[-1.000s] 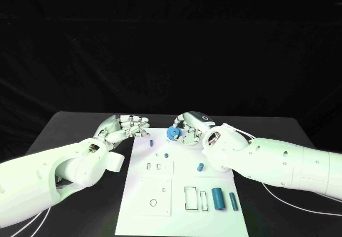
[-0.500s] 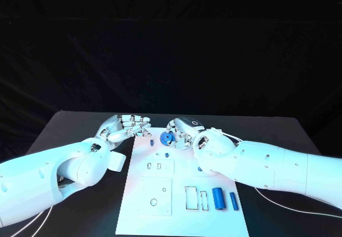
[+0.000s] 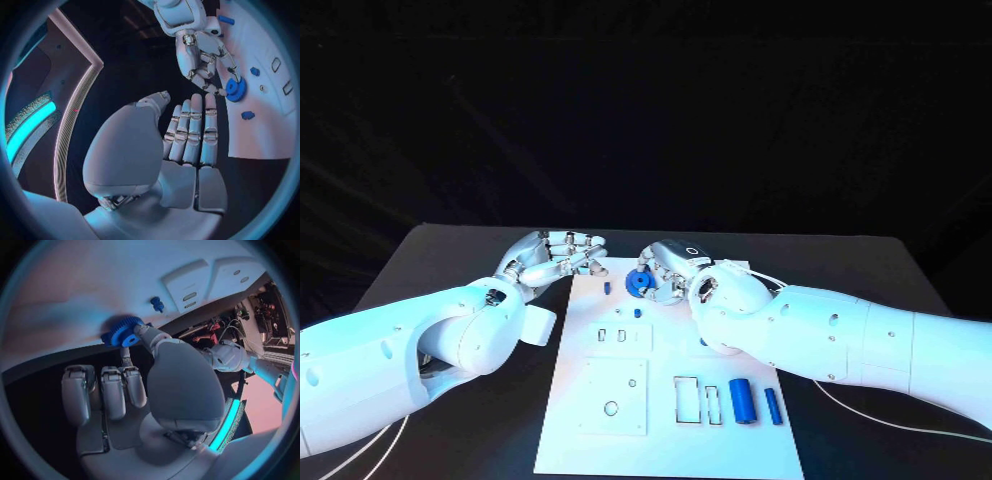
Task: Assemble the parts on the task board
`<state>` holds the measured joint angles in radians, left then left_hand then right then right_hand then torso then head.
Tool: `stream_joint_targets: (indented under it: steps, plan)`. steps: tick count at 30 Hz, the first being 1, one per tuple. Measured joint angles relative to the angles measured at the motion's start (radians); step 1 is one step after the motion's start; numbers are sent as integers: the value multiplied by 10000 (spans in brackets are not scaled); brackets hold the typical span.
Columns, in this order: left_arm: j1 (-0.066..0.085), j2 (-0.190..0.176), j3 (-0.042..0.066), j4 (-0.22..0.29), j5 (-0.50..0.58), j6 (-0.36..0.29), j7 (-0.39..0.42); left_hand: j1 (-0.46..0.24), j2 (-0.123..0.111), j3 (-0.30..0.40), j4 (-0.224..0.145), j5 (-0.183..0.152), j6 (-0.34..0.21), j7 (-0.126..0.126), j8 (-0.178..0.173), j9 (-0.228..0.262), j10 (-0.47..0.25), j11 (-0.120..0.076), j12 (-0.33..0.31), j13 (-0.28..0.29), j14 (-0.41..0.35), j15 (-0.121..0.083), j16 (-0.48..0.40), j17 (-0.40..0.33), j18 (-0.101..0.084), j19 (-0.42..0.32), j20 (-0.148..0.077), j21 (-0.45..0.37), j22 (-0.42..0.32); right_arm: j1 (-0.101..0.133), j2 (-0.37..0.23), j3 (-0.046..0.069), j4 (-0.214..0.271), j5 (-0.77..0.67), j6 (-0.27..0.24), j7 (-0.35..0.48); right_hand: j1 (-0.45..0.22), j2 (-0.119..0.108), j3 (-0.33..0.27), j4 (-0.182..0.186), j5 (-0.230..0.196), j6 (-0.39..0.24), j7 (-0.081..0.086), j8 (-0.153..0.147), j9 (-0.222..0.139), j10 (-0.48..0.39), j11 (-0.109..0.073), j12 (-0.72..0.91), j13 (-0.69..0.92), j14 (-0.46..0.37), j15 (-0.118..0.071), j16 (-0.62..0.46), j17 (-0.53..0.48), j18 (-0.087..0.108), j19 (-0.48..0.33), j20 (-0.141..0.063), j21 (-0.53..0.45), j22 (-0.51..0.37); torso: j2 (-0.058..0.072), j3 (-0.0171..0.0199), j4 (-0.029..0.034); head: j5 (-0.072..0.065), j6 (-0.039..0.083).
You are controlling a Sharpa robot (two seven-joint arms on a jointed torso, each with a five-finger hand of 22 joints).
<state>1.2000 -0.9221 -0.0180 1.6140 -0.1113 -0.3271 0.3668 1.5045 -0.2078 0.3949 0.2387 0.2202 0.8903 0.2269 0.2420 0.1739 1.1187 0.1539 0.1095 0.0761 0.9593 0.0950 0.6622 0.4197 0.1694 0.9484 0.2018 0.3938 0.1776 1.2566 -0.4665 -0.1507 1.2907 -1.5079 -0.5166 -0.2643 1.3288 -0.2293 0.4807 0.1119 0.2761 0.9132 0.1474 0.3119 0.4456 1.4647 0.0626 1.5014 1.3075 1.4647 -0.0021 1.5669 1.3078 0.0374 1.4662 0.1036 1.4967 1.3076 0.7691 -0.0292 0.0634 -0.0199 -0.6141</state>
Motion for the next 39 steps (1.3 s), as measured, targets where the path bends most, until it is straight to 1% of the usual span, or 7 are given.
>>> stream_joint_targets:
  steps: [10,15,19,23,26,29,39]
  plan:
    - [0,4,0,-6,0,6,-6,0,0,0,0,0,0,0,0,9,0,0,0,0,-37,37,-1,-1,0,0,0,0,2,-16,78,-4,-58,-94,30,-167,0,0,28,-29,-42,-1,-2,-46,5,0,0,0,-1,0,0,0,-1,0,0,0,0,-2,-4,7,-2,-1,12]
    - [0,4,0,-7,0,11,-13,0,0,0,0,1,0,0,0,8,0,0,0,0,-37,37,-1,-1,1,-35,35,0,8,-21,91,-7,-83,-135,30,-236,-103,-102,56,-3,-118,18,-22,-90,9,0,0,-72,-1,0,0,0,-2,1,0,0,0,-2,-5,6,5,-20,29]
    - [0,0,0,-7,0,14,-25,0,0,0,0,1,0,0,0,8,0,0,0,0,-37,36,-1,-1,0,-35,35,36,8,-26,97,-10,-99,-131,45,-242,-438,-176,26,92,-517,-330,94,-382,-80,12,96,-154,-1,0,0,0,-2,1,0,1,0,-2,-5,5,4,-22,39]
    - [0,0,0,-7,0,17,-33,1,0,0,0,1,0,0,0,7,0,0,0,0,-37,37,-1,-2,0,-35,35,36,7,-28,108,-12,-101,-83,130,-222,-815,-260,-691,375,-708,-705,243,-763,-238,-90,197,-212,-1,0,114,0,-3,1,-1,113,0,-3,-4,5,0,-15,43]
    - [0,0,0,-7,0,18,-39,0,0,0,0,1,0,0,0,7,0,0,0,0,-37,37,-2,-2,0,-35,35,36,7,-28,107,-12,-101,-28,213,-202,-958,-115,-1446,691,-386,-717,255,-896,-272,-90,197,-212,-1,35,149,0,-3,1,-1,113,-43,3,-4,5,1,-14,44]
    - [0,0,0,-7,0,18,-43,-17,18,-1,0,1,0,0,0,6,0,0,0,0,-37,37,-2,-2,0,-35,35,35,7,-28,85,-12,-98,48,309,-180,-1013,-55,-1727,896,-144,-717,255,-897,-272,-62,225,-212,-1,35,149,0,-3,1,-2,113,-43,5,-4,5,1,-14,45]
    - [0,-11,0,-8,0,19,-60,-39,40,-1,0,2,0,0,0,16,0,0,0,0,-37,37,-2,-3,0,-35,35,35,6,-9,26,7,-94,225,489,-95,-1036,124,-1879,1132,129,-578,225,-928,-280,-62,225,-212,-1,35,148,0,-4,1,-2,113,-43,4,0,7,-6,-1,14]
